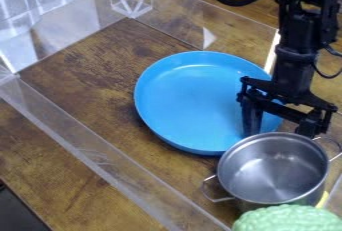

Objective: Put the white object in the blue tray

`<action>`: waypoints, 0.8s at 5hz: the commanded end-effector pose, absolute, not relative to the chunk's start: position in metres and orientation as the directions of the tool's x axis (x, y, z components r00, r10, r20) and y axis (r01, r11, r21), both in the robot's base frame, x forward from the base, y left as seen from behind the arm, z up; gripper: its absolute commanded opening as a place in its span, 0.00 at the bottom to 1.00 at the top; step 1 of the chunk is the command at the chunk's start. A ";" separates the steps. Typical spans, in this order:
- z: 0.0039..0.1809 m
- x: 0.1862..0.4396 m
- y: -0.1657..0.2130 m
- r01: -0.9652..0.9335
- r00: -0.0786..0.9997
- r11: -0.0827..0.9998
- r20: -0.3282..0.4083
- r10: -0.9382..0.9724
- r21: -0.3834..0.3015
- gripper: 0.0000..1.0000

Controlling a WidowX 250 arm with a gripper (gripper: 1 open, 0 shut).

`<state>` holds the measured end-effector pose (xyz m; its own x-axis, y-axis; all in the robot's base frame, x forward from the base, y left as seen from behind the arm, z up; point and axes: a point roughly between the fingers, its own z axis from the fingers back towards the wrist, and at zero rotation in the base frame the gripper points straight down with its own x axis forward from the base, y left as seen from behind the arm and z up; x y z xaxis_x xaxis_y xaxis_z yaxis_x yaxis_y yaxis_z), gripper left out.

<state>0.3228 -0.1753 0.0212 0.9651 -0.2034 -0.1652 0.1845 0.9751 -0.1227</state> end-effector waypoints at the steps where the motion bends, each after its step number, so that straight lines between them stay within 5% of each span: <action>1: 0.017 0.315 -0.182 0.216 0.957 0.970 -0.175 -0.234 -0.111 1.00; 4: 0.013 0.314 -0.181 0.228 0.954 0.968 -0.174 -0.243 -0.101 1.00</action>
